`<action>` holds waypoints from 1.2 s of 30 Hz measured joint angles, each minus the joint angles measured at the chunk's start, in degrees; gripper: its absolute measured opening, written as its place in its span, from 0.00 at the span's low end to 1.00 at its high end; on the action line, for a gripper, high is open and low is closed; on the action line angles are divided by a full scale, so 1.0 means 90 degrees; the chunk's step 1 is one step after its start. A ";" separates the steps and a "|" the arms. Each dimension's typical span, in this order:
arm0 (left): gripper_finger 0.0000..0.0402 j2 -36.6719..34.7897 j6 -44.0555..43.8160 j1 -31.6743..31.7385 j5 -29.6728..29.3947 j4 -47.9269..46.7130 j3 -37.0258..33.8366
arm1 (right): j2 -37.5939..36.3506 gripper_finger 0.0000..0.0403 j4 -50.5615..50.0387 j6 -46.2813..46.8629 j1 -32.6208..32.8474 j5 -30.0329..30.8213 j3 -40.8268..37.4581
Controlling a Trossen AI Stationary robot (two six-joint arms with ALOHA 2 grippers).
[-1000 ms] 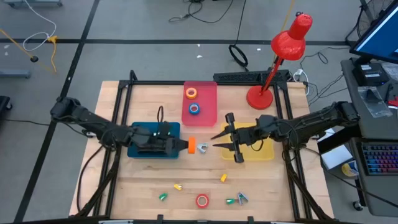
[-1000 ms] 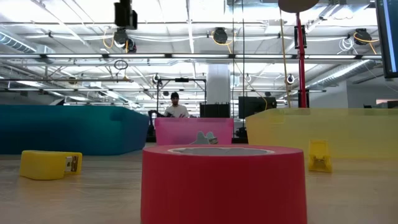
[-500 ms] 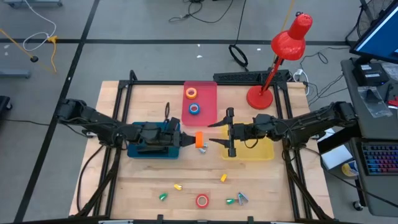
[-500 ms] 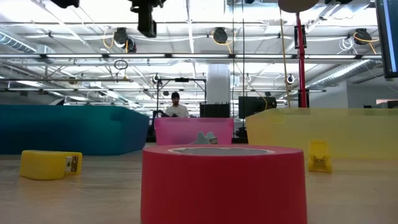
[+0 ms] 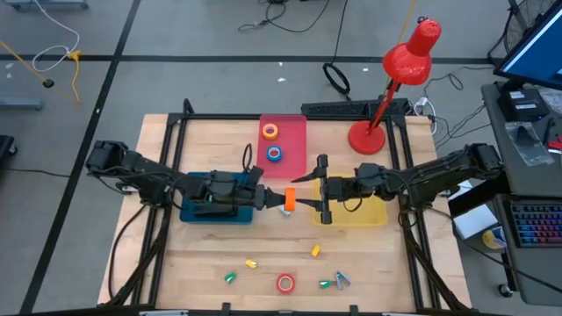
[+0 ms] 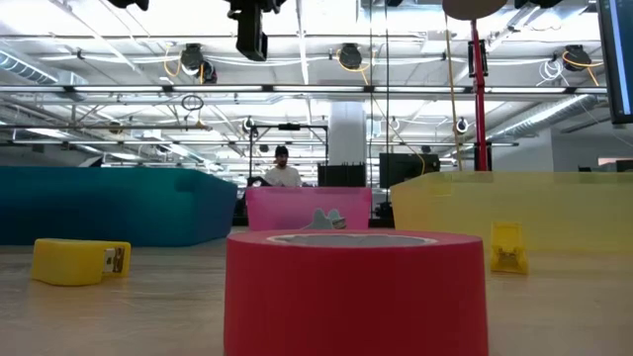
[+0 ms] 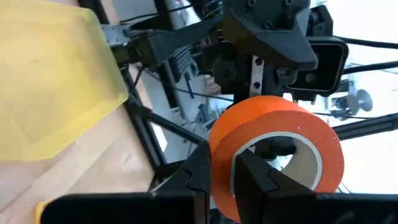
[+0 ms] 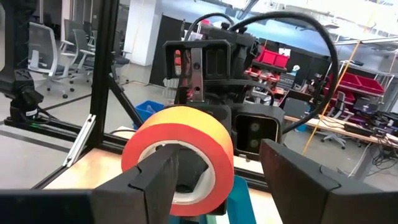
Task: Pick and place Stapler, Stapler remover, tape
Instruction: Put the orange tape into the pink bin
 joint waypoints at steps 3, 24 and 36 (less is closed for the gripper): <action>0.09 0.0000 0.0000 0.0000 0.0004 -0.0019 0.0004 | 0.0002 0.51 0.0015 0.0028 0.0000 0.0010 0.0000; 0.09 -0.0002 -0.0022 0.0000 -0.0006 -0.0020 0.0009 | 0.0002 0.16 0.0121 -0.0140 -0.0061 -0.0012 -0.0002; 0.10 -0.0002 0.0224 -0.0005 0.0006 -0.0020 0.0012 | 0.0002 0.07 0.0181 -0.0220 -0.0066 -0.0264 -0.0005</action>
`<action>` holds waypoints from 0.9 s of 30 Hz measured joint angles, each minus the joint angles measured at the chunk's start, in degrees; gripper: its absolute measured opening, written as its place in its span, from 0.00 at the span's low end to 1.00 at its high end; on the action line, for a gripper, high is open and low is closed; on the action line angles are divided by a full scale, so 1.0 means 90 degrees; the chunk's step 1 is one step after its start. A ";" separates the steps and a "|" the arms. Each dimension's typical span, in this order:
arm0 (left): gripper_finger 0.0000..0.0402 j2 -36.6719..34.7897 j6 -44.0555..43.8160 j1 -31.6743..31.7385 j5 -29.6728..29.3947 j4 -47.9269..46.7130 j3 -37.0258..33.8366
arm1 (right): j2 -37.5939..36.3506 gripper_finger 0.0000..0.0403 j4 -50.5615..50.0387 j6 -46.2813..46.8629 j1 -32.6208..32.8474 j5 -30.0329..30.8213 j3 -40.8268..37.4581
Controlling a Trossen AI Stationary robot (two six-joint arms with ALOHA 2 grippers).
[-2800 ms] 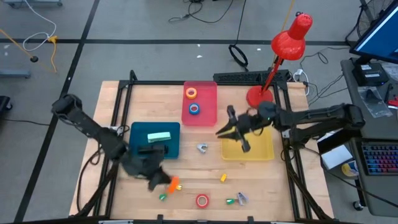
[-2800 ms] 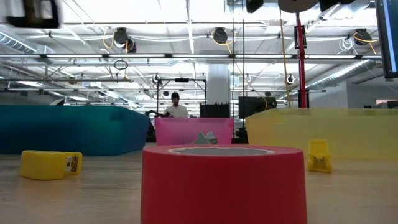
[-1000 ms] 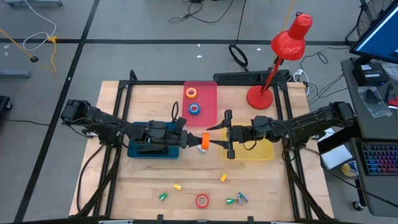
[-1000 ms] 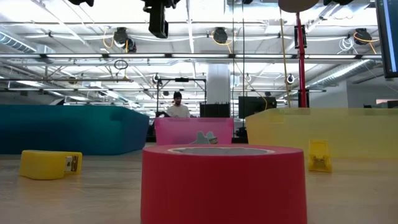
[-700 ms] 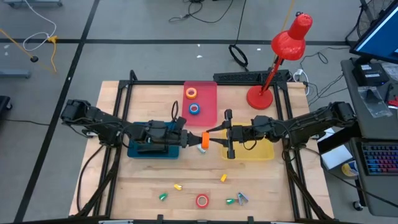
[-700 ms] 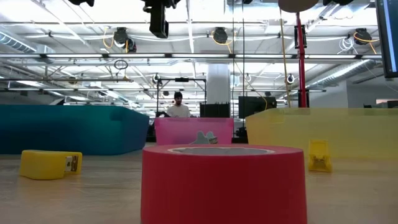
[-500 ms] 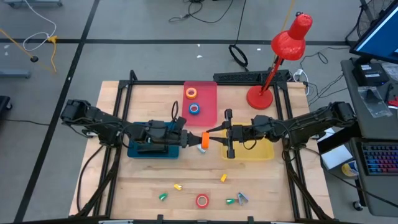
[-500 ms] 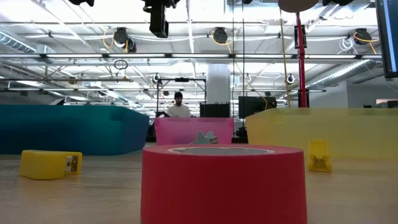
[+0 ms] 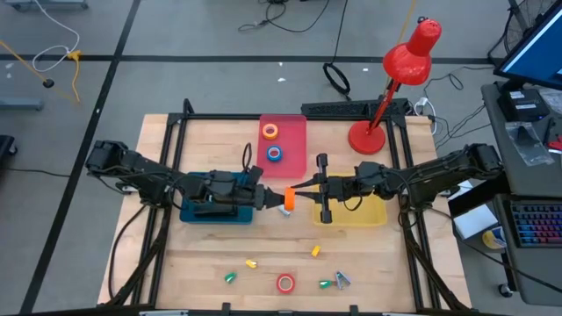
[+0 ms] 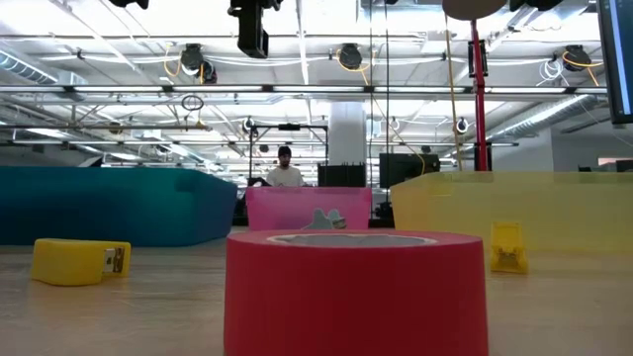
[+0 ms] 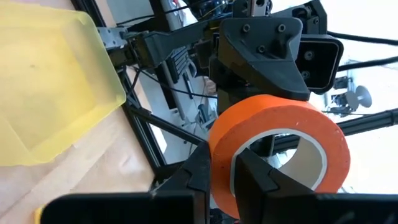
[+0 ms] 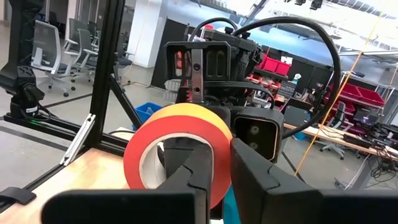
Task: Pick and place Stapler, Stapler remover, tape
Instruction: Put the orange tape into the pink bin
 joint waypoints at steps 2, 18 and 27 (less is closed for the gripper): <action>0.11 0.0002 0.0183 0.0002 -0.0014 -0.0003 0.0000 | 0.0000 0.07 -0.0016 -0.0001 0.0000 -0.0002 0.0000; 0.60 0.0005 0.0771 0.0104 0.0509 -0.0694 -0.0002 | 0.0001 0.06 -0.0178 0.0096 0.0010 -0.0058 0.0000; 0.62 0.0000 0.0545 0.0566 0.1322 -0.1190 0.0000 | -0.0117 0.06 -0.0697 0.0093 0.0005 0.0018 -0.0002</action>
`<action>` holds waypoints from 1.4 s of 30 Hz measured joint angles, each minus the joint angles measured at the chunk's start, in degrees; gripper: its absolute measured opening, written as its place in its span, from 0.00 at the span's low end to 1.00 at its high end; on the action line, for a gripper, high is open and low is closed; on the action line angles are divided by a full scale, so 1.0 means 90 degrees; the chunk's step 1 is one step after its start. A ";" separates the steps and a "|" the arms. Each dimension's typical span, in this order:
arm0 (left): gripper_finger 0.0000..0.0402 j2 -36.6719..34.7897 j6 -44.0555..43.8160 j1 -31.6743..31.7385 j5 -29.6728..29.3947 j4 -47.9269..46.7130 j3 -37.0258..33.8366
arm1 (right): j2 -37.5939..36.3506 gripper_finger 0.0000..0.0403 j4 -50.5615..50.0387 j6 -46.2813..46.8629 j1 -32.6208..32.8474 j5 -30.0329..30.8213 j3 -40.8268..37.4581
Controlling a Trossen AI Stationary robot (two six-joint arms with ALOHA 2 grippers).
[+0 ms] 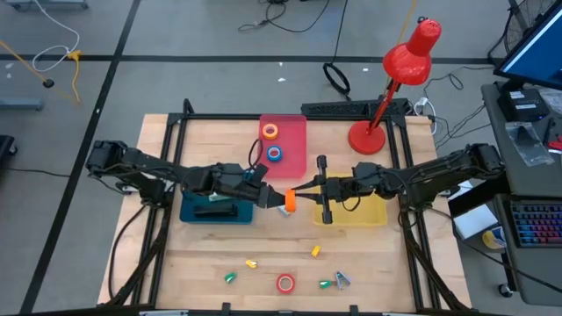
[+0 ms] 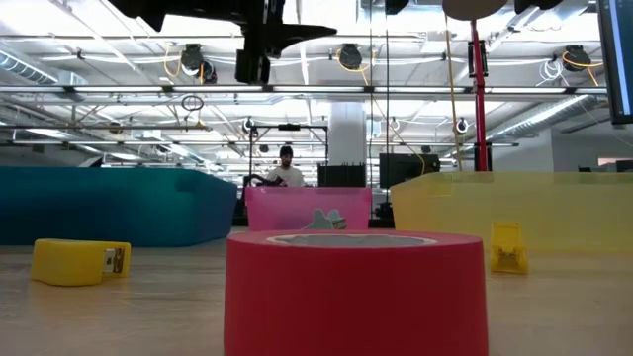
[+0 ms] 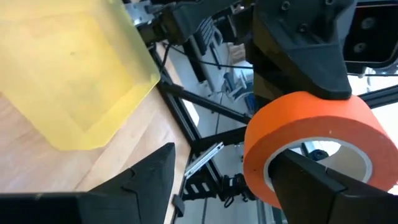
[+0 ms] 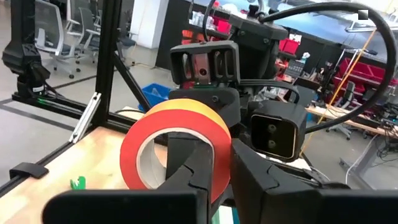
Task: Pick and place Stapler, Stapler remover, tape
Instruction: Put the orange tape into the pink bin
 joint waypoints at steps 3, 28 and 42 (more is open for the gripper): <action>0.62 0.0000 0.0122 0.0153 0.0037 -0.0023 0.0000 | -0.0119 0.06 -0.0318 -0.0001 0.0008 0.0248 0.0002; 0.62 -0.0900 0.0393 0.0228 -0.0836 -0.3896 -0.0012 | -0.0067 0.06 -0.2685 -0.0697 -0.2401 0.0803 0.0698; 0.62 -0.2092 0.1031 0.0079 -0.2508 -0.5722 -0.0013 | 0.3004 0.07 -0.5129 -0.0971 -0.3744 0.0129 0.3560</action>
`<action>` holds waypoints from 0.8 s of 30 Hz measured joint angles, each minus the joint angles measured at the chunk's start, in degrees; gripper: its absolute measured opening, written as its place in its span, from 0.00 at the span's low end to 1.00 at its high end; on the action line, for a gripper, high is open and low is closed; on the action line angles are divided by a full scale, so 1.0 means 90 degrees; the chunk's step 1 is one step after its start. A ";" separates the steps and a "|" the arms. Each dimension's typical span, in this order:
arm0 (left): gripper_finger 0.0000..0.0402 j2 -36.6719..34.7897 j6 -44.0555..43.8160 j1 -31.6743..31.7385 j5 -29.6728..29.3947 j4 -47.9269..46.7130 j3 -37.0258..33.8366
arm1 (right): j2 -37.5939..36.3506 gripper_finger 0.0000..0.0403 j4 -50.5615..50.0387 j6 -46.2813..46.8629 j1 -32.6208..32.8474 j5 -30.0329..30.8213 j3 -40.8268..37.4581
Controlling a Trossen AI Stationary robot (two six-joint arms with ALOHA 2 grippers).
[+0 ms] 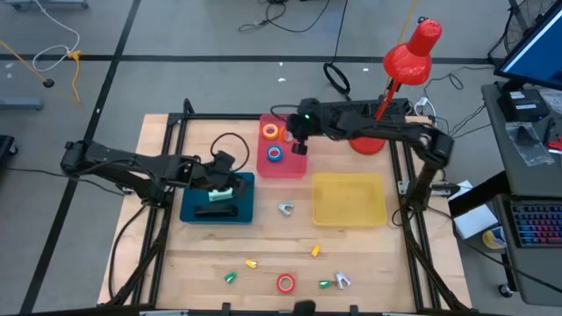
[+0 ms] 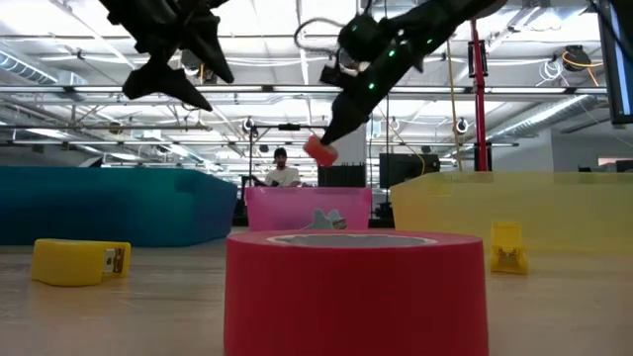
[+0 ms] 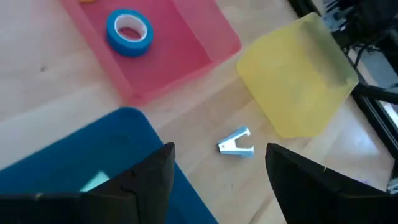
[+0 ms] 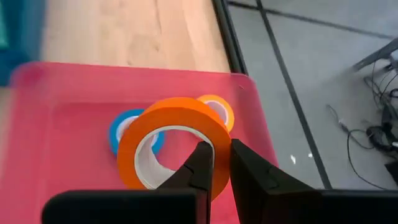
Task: Pick and place Stapler, Stapler remover, tape
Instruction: Put the orange tape into the pink bin
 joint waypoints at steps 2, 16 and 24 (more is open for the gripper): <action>0.62 -0.0075 0.0109 0.0007 -0.0067 -0.0122 0.0001 | 0.0347 0.07 -0.0230 -0.0023 -0.0176 -0.0196 0.0304; 0.62 -0.0158 0.0329 0.0105 -0.0189 -0.0207 0.0001 | 0.1725 0.07 -0.1215 0.0308 -0.0899 -0.1039 0.1699; 0.62 -0.0160 0.0446 0.0283 -0.0185 -0.0202 0.0001 | 0.1900 0.07 -0.1616 0.0365 -0.0951 -0.1050 0.1721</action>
